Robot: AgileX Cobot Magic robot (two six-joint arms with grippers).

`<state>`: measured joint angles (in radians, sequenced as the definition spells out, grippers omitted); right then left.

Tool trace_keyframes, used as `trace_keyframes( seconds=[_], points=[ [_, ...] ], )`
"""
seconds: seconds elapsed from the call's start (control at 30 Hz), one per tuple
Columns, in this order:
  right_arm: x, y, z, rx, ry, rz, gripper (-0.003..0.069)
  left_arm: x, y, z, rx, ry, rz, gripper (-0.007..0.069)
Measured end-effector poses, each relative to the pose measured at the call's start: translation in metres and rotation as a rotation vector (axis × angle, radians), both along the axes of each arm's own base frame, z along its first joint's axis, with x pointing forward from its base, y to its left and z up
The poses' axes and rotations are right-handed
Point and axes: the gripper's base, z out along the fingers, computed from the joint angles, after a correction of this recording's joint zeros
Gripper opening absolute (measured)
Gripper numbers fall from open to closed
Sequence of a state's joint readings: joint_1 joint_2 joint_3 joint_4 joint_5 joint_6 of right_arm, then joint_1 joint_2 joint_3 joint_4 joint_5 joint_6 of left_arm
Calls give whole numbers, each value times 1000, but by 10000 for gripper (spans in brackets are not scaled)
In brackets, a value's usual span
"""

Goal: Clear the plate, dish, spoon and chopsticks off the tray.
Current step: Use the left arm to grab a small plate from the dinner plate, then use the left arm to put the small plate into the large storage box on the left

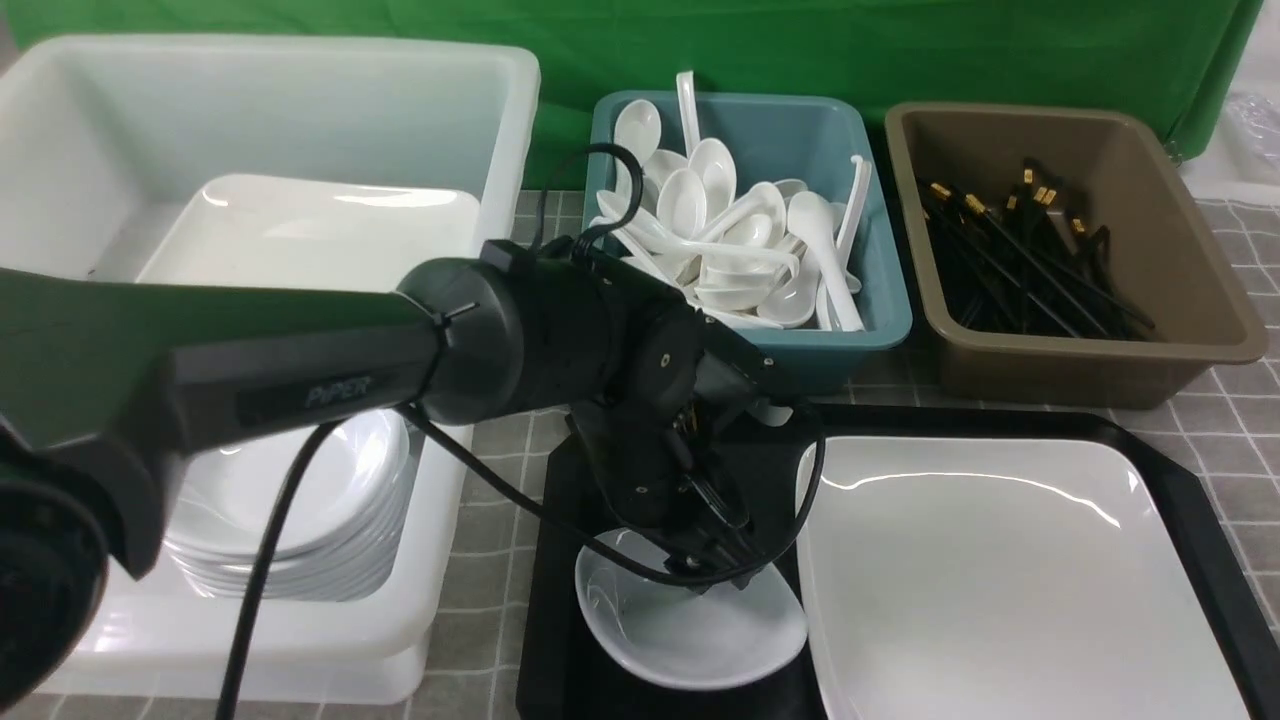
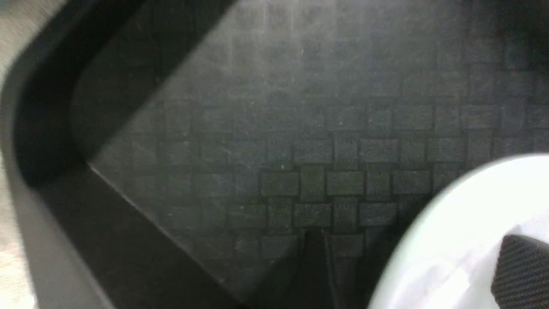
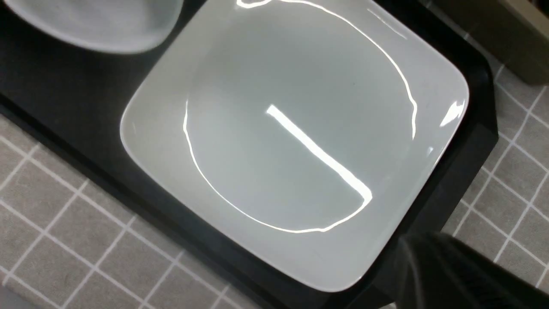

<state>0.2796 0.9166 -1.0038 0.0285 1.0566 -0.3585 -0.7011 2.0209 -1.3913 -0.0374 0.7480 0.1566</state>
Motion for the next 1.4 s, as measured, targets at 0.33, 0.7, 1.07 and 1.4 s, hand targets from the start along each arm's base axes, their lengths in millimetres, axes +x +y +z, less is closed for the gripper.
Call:
trace_keyframes(
  seconds=[0.33,0.7,1.07,1.4],
  points=[
    [2,0,1,6,-21,-1,25,-8,4,-1,41,102,42,235],
    [2,1,2,19,-32,0,25,-12,7,7,62,138,50,193],
    [2,3,2,34,-29,3,25,-27,15,69,-47,79,72,29],
    [-1,13,5,96,-33,136,25,-35,17,142,-196,13,109,27]
  ],
)
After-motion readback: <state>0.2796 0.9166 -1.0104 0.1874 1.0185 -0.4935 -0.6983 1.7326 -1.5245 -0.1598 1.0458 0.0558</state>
